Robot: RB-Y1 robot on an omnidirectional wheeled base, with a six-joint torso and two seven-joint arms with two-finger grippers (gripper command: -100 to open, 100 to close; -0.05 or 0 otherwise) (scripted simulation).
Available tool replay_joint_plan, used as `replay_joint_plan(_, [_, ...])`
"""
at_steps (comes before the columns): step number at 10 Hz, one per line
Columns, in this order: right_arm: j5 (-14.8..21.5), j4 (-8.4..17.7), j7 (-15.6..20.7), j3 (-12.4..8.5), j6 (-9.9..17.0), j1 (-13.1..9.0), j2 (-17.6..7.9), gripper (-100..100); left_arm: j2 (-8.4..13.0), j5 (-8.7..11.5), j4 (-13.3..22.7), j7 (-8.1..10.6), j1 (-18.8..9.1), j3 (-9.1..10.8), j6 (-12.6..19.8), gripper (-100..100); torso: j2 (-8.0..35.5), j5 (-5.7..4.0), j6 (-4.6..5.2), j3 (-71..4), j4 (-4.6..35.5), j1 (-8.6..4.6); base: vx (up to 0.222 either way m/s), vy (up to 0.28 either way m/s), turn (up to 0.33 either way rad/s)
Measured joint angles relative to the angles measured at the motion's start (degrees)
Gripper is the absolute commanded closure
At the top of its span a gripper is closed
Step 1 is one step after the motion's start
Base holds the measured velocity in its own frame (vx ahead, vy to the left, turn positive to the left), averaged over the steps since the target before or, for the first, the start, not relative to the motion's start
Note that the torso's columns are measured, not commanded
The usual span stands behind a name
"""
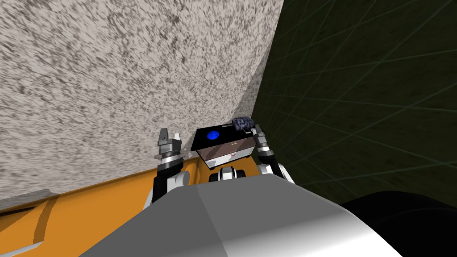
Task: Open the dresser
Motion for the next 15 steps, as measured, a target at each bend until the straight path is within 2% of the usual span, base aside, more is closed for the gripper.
replay_joint_plan(1, [1.6,1.4,-0.1,0.7,1.8,-1.0,-0.7,-100,0.0,0.0,0.0,0.00,0.0,0.00,0.0,0,0.0,0.00,0.00,0.0,0.0,0.01,0.003,0.004,0.014])
replay_joint_plan(3, [4.3,3.1,0.3,2.3,4.0,-1.5,-0.9,-100,0.0,0.0,0.0,0.00,0.0,0.00,0.0,0,0.1,0.00,0.00,0.0,0.1,0.00,0.003,0.006,0.049])
replay_joint_plan(6, [8.9,5.8,0.4,4.8,8.7,-2.7,-1.8,-100,0.0,0.0,0.0,0.00,0.0,0.00,0.0,0,0.1,0.00,-0.01,0.0,0.1,0.00,0.003,0.004,0.025])
replay_joint_plan(7, [9.8,7.2,0.4,4.9,9.7,-3.5,-2.0,-100,0.0,0.0,0.0,0.00,0.0,0.00,0.0,0,0.1,0.00,0.01,0.0,0.1,-0.02,0.003,0.005,0.044])
replay_joint_plan(8, [11.4,9.9,0.3,5.3,10.3,-4.5,-2.1,-100,0.0,0.0,0.0,0.00,0.0,0.00,0.0,0,0.1,-0.01,-0.01,-0.1,0.1,-0.01,0.004,0.004,0.028])
replay_joint_plan(9, [12.5,10.2,0.4,6.0,11.3,-4.5,-2.2,-100,0.0,0.0,0.0,0.00,0.0,0.00,0.0,0,0.1,0.00,0.01,0.0,0.1,0.00,0.002,0.005,0.042])
replay_joint_plan(10, [13.9,11.7,0.1,6.5,12.8,-5.5,-2.8,-100,0.0,0.0,0.0,0.00,0.0,0.00,0.0,0,0.1,0.00,-0.01,0.0,0.1,-0.01,0.003,0.004,0.028])
replay_joint_plan(12, [17.2,13.0,0.6,8.7,16.1,-5.9,-2.3,-100,0.0,0.0,0.0,0.00,0.0,0.00,0.0,0,0.1,0.00,0.00,0.0,0.1,0.01,0.004,0.006,0.037])
replay_joint_plan(15, [21.7,16.5,0.8,10.5,19.3,-6.6,-2.5,-100,0.0,0.0,0.0,0.00,0.0,0.00,0.0,0,0.1,0.00,0.01,0.0,0.1,-0.02,0.003,0.005,0.044])
